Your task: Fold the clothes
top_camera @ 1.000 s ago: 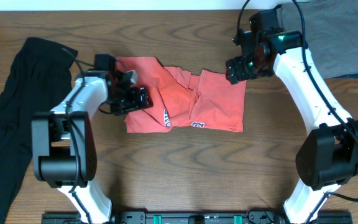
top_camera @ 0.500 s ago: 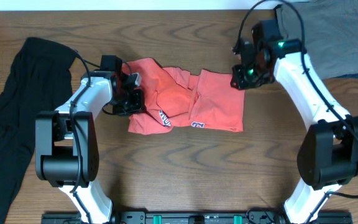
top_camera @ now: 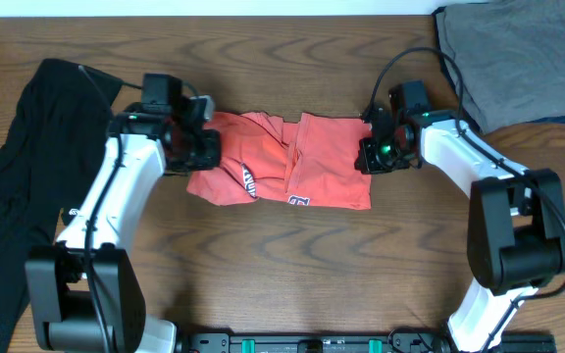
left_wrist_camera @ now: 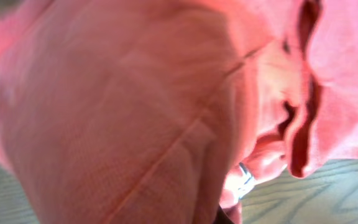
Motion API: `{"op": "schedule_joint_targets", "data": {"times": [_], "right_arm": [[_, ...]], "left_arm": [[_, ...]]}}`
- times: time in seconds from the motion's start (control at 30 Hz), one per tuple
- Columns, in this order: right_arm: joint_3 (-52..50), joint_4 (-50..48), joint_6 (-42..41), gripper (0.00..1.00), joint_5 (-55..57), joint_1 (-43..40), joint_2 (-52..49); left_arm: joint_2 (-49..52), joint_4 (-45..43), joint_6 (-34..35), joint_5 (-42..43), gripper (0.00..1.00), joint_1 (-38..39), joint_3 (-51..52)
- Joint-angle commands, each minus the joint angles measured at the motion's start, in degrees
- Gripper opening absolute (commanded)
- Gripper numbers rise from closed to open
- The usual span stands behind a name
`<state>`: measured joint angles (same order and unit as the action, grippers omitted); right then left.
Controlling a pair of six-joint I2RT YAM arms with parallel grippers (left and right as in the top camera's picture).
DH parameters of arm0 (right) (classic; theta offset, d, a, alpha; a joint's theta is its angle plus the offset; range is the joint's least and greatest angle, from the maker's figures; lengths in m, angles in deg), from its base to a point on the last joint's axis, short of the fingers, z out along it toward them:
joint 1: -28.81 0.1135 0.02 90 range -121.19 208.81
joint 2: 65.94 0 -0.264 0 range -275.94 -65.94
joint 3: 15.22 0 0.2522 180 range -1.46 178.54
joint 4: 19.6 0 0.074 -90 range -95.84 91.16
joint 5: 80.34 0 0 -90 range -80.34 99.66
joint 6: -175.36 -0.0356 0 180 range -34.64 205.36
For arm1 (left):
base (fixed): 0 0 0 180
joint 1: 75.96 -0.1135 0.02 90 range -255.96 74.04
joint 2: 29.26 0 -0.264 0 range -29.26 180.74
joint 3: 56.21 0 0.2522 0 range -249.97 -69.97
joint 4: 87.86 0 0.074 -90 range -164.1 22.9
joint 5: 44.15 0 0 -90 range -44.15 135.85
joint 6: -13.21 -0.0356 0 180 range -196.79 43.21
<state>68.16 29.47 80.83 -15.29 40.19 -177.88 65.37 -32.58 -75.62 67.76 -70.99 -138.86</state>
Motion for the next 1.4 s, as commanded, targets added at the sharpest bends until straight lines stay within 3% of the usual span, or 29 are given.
{"op": "schedule_joint_targets", "data": {"times": [0.0,0.5,0.77,0.8,0.83,0.9,0.93,0.97,1.37], "right_arm": [[-1.11,-0.92,-1.86,0.01,-0.59,-0.44,-3.41],[-1.11,-1.68,-2.75,0.01,-1.03,-0.55,-6.16],[-1.11,-2.32,-3.69,0.01,-1.11,-0.92,-6.14],[-1.11,-2.6,-3.8,0.02,-1.64,-1.14,-6.14],[-1.07,-2.95,-3.8,0.02,-2.6,-1.44,-6.14],[-0.94,-3.72,-3.82,0.08,-4.94,-2.43,-6.01],[-0.76,-3.85,-3.82,0.11,-6.1,-2.97,-5.73],[-0.42,-3.82,-3.8,0.14,-7.08,-3.58,-5.68],[1.68,-1.92,-2.6,0.4,-8.87,-9.38,5.2]], "left_arm": [[-0.74,-1.33,-1.25,-0.61,0.06,6.16,-1.38],[3.58,-23.17,0.85,-2.75,0.06,26.56,-1.38],[10.75,-30.53,1.27,-2.75,0.08,32.68,-1.38],[11.17,-31.45,1.27,-2.78,0.14,33.2,-1.38],[11.41,-31.93,1.27,-2.93,0.34,33.46,-1.38],[11.43,-32.28,1.27,-3.89,0.64,33.75,-1.38],[11.37,-32.46,1.29,-4.24,0.87,33.73,-1.38],[11.34,-32.48,1.36,-4.5,0.99,33.59,-1.4],[-0.09,-31.34,5.16,-4.66,0.98,28.76,-2.8]]}}
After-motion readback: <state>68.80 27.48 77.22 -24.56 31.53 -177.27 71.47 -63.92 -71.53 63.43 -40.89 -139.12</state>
